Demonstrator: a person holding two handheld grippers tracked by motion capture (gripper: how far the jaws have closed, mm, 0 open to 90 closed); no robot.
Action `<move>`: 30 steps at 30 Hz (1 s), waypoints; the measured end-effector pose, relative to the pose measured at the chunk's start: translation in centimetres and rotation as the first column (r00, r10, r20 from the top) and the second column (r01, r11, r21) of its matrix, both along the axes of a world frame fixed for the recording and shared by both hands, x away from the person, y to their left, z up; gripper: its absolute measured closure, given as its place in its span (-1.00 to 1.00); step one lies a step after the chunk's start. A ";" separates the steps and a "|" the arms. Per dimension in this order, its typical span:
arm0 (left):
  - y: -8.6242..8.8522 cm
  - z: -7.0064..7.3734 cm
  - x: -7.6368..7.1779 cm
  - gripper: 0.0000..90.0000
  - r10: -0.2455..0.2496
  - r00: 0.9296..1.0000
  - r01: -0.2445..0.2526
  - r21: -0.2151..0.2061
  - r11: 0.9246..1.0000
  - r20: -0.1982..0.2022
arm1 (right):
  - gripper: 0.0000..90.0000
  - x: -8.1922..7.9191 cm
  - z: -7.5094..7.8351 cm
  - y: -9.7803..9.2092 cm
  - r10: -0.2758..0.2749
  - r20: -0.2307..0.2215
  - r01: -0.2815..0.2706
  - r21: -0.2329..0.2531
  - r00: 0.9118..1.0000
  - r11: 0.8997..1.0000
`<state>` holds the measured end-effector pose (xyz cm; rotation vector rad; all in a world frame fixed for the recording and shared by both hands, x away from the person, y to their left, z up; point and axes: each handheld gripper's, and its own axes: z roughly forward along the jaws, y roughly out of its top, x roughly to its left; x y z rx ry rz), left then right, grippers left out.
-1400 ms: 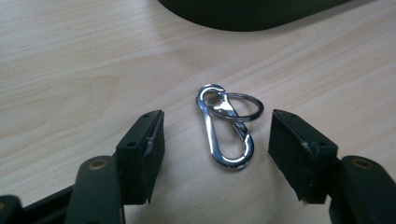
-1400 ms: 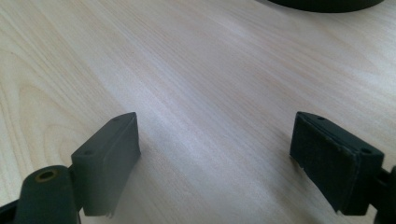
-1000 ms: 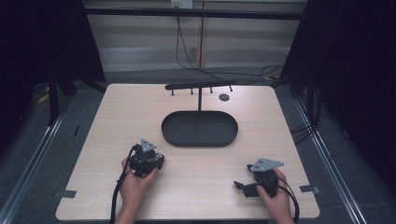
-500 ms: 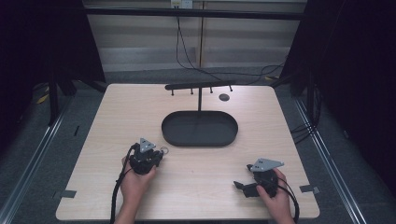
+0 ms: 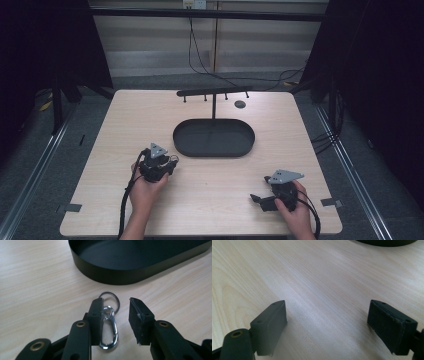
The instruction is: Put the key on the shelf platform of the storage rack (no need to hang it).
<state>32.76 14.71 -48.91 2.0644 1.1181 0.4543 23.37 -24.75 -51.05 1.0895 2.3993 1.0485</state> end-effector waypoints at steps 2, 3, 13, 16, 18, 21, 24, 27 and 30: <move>-0.3 -0.3 0.4 0.28 0.004 1.000 -0.004 0.012 1.000 -0.018 | -0.66 0.0 0.0 0.0 0.000 0.000 0.000 0.000 1.000 1.000; -0.6 -0.5 0.9 0.23 0.006 1.000 -0.005 0.030 1.000 -0.026 | -0.66 0.0 0.0 0.0 0.000 0.000 0.000 0.000 1.000 1.000; -1.3 -1.0 1.7 0.42 0.031 0.998 -0.028 0.061 0.998 -0.056 | -0.66 0.0 0.0 0.0 0.000 0.000 0.000 0.000 1.000 1.000; -1.2 -0.8 1.6 0.47 0.031 0.999 -0.029 0.047 0.998 -0.045 | -0.66 0.0 0.0 0.0 0.000 0.000 0.000 0.000 1.000 1.000; -1.2 -0.6 1.6 0.65 0.024 0.998 -0.021 0.057 0.998 -0.058 | -0.66 0.0 0.0 0.0 0.000 0.000 0.000 0.000 1.000 1.000; -1.1 -0.7 1.5 0.66 0.016 0.998 -0.013 0.040 0.999 -0.068 | -0.66 0.0 0.0 0.0 0.000 0.000 0.000 0.000 1.000 1.000; -1.0 -0.4 1.4 0.77 -0.001 0.998 0.003 0.038 0.999 -0.055 | -0.66 0.0 0.0 0.0 0.000 0.000 0.000 0.000 1.000 1.000; -0.8 0.2 1.3 0.95 -0.002 0.999 0.001 -0.011 1.000 -0.054 | -0.66 0.0 0.0 0.0 0.000 0.000 0.000 0.000 1.000 1.000; -0.8 0.3 1.3 0.95 -0.005 0.998 0.004 -0.007 1.000 -0.063 | -0.66 0.0 0.0 0.0 0.000 0.000 0.000 0.000 1.000 1.000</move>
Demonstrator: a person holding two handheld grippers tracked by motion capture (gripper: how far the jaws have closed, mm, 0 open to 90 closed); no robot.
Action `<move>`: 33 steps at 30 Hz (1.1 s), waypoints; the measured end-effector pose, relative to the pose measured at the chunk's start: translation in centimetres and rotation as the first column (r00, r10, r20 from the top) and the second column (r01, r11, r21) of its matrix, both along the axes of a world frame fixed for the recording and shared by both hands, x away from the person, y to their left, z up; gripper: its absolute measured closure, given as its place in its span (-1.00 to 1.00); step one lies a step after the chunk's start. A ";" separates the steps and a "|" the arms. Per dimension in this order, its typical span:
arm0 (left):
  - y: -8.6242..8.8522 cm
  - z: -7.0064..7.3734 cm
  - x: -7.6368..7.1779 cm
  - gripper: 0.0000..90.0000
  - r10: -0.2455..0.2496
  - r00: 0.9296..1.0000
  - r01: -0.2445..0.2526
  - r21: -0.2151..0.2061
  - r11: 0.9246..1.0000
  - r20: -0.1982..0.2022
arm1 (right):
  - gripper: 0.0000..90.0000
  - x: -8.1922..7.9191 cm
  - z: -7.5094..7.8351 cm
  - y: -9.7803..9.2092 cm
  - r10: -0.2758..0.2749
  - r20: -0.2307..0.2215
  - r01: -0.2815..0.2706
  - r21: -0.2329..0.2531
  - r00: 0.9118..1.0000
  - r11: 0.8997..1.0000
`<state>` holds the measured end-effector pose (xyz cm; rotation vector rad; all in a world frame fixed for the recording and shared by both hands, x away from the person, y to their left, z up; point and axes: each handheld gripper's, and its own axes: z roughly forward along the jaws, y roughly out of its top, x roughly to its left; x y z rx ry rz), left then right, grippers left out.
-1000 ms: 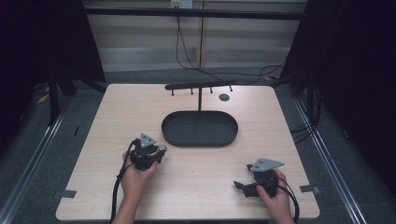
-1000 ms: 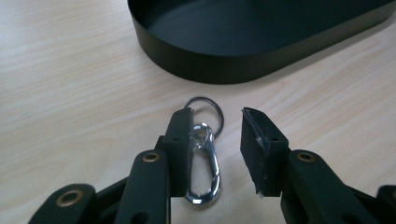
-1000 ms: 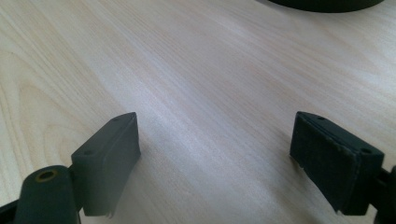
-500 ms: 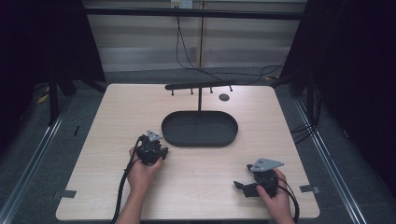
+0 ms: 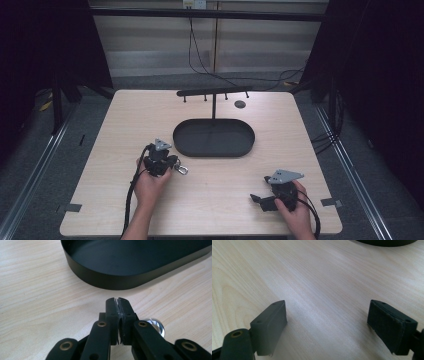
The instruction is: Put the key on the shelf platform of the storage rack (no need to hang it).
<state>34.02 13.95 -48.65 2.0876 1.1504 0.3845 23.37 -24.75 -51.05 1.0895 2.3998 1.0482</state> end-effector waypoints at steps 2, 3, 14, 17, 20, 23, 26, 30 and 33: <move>0.1 0.1 0.0 0.96 -0.003 1.000 0.003 -0.010 1.000 -0.005 | -0.66 0.0 0.0 0.0 0.000 0.000 0.000 0.000 1.000 1.000; 0.1 0.1 0.0 0.96 -0.010 1.000 0.010 -0.017 1.000 -0.009 | -0.66 0.0 0.0 0.0 0.000 0.000 0.000 0.000 1.000 1.000; 0.1 1.6 -0.1 0.99 -0.035 0.999 0.036 0.015 0.999 -0.039 | -0.66 0.0 0.0 0.0 0.000 0.000 0.000 0.000 1.000 1.000; 0.2 2.1 -0.2 0.99 -0.033 0.999 0.033 0.000 0.999 -0.030 | -0.66 0.0 0.0 0.0 0.000 0.000 0.000 0.000 1.000 1.000; 0.2 2.7 -0.2 0.99 -0.030 0.999 0.030 -0.001 1.000 -0.021 | -0.66 0.0 0.0 0.0 0.000 0.000 0.000 0.000 1.000 1.000; 0.3 3.5 -0.1 0.99 -0.029 0.999 0.029 -0.005 1.000 -0.014 | -0.66 0.0 0.0 0.0 0.000 0.000 0.000 0.000 1.000 1.000; 0.3 4.2 -0.1 0.99 -0.033 0.999 0.033 -0.008 0.999 -0.012 | -0.66 0.0 0.0 0.0 0.000 0.000 0.000 0.000 1.000 1.000; 0.2 4.9 0.0 0.99 -0.030 0.999 0.029 -0.018 0.999 -0.021 | -0.66 0.0 0.0 0.0 0.000 0.000 0.000 0.000 1.000 1.000; 0.2 5.3 0.2 0.99 -0.029 0.999 0.028 -0.023 0.999 -0.023 | -0.66 0.0 0.0 0.0 0.000 0.000 0.000 0.000 1.000 1.000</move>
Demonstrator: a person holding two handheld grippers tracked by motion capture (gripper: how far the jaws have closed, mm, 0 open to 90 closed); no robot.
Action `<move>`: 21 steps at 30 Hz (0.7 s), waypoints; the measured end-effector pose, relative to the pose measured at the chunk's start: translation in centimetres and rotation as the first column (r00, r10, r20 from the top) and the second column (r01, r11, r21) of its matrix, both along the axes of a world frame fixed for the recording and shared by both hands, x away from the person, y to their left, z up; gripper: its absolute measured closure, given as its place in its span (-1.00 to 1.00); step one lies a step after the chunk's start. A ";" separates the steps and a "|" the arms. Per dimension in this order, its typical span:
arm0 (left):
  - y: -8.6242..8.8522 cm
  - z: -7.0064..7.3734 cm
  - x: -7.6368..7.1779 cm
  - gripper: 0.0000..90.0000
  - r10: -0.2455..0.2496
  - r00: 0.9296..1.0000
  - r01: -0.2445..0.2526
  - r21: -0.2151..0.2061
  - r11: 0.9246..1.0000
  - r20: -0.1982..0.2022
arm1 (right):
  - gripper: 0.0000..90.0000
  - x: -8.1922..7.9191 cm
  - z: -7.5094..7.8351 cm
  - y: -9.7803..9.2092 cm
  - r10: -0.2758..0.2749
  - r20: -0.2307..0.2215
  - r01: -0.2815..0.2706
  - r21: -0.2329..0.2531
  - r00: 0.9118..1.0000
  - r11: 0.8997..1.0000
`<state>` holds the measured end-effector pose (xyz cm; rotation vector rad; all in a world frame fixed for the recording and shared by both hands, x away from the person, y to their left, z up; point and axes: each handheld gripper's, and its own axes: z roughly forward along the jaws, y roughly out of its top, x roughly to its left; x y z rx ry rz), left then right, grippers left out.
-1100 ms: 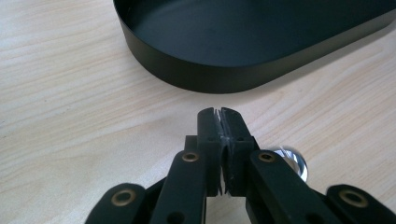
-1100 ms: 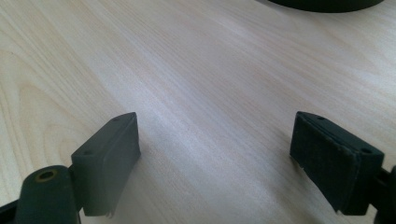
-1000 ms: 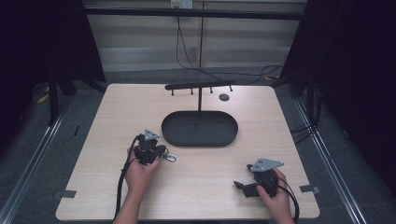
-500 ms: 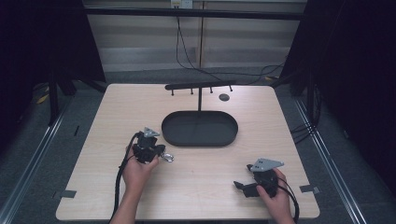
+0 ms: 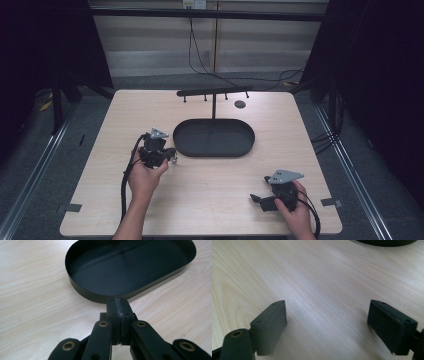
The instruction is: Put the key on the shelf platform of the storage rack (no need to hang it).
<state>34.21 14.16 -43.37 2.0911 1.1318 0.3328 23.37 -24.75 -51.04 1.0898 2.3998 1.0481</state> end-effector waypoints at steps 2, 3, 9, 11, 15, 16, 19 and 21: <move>0.0 0.3 0.1 0.99 -0.008 1.000 0.008 0.008 1.000 -0.007 | -0.66 0.0 0.0 0.0 0.000 0.000 0.000 0.000 1.000 1.000; 0.0 0.4 0.1 0.99 -0.007 1.000 0.007 0.002 1.000 -0.006 | -0.66 0.0 0.0 0.0 0.000 0.000 0.000 0.000 1.000 1.000; 0.0 1.5 0.5 0.99 -0.005 1.000 0.005 0.001 1.000 0.000 | -0.66 0.0 0.0 0.0 0.000 0.000 0.000 0.000 1.000 1.000; 0.0 1.7 0.5 0.99 -0.006 1.000 0.006 -0.001 1.000 0.000 | -0.66 0.0 0.0 0.0 0.000 0.000 0.000 0.000 1.000 1.000; 0.0 2.2 0.8 0.99 -0.007 1.000 0.007 0.001 1.000 -0.001 | -0.66 0.0 0.0 0.0 0.000 0.000 0.000 0.000 1.000 1.000; -0.1 2.3 0.9 0.99 -0.009 1.000 0.009 0.002 1.000 -0.003 | -0.66 0.0 0.0 0.0 0.000 0.000 0.000 0.000 1.000 1.000; -0.3 2.4 1.0 0.99 -0.008 1.000 0.008 0.003 1.000 0.000 | -0.66 0.0 0.0 0.0 0.000 0.000 0.000 0.000 1.000 1.000; -0.5 2.8 1.2 0.99 -0.009 1.000 0.009 -0.004 1.000 0.001 | -0.66 0.0 0.0 0.0 0.000 0.000 0.000 0.000 1.000 1.000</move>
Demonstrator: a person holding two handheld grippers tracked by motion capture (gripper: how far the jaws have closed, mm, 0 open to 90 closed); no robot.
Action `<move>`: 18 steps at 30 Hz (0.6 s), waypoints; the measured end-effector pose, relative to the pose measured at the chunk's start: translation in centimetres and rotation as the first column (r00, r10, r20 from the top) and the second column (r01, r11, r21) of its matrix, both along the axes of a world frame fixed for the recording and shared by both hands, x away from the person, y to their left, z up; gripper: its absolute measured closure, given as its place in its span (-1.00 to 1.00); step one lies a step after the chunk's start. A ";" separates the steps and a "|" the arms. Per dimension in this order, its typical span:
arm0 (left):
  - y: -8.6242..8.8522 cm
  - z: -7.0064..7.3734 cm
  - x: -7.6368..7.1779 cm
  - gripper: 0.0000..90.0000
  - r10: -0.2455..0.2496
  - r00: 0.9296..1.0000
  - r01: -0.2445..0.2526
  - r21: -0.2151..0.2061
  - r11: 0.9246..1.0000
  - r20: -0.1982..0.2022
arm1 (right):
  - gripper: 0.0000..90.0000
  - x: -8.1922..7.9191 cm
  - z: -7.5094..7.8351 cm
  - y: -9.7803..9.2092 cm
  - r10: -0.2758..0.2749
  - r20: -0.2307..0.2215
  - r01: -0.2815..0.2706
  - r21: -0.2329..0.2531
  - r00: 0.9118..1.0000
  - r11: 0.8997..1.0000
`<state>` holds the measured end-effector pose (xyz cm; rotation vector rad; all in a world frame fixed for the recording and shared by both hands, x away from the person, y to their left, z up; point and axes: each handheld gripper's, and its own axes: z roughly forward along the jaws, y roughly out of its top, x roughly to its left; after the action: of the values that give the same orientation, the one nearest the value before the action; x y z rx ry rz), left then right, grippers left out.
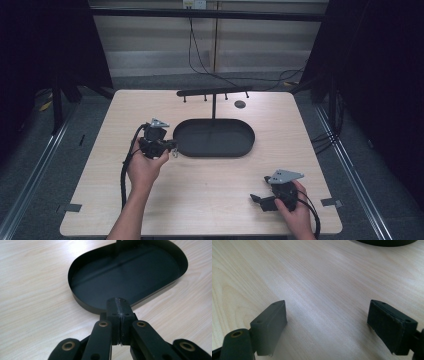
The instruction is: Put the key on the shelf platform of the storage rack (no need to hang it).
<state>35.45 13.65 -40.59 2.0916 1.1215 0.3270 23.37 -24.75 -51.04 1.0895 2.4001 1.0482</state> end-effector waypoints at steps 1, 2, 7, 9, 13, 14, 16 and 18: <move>-0.1 0.2 0.1 0.99 -0.006 1.000 0.006 0.004 1.000 0.001 | -0.66 0.0 0.0 0.0 0.000 0.000 0.000 0.000 1.000 1.000; -0.1 0.2 0.1 0.99 -0.006 1.000 0.006 0.004 1.000 0.001 | -0.66 0.0 0.0 0.0 0.000 0.000 0.000 0.000 1.000 1.000; -0.6 0.9 0.5 0.99 -0.007 1.000 0.007 -0.001 1.000 0.011 | -0.66 0.0 0.0 0.0 0.000 0.000 0.000 0.000 1.000 1.000; -0.8 1.1 0.7 0.99 -0.006 1.000 0.007 -0.005 1.000 0.017 | -0.66 0.0 0.0 0.0 0.000 0.000 0.000 0.000 1.000 1.000; -1.2 1.4 1.0 0.99 -0.007 1.000 0.008 -0.009 1.000 0.017 | -0.66 0.0 0.0 0.0 0.000 0.000 0.000 0.000 1.000 1.000; -1.3 1.4 1.1 0.99 -0.008 1.000 0.008 -0.007 1.000 0.018 | -0.66 0.0 0.0 0.0 0.000 0.000 0.000 0.000 1.000 1.000; -1.4 1.4 1.2 0.99 -0.007 1.000 0.007 -0.005 1.000 0.022 | -0.66 0.0 0.0 0.0 0.000 0.000 0.000 0.000 1.000 1.000; -1.6 1.5 1.4 0.99 -0.006 1.000 0.006 -0.005 1.000 0.021 | -0.66 0.0 0.0 0.0 0.000 0.000 0.000 0.000 1.000 1.000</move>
<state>36.85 12.04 -39.13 2.0821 1.1019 0.3421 23.37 -24.75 -51.05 1.0900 2.4001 1.0485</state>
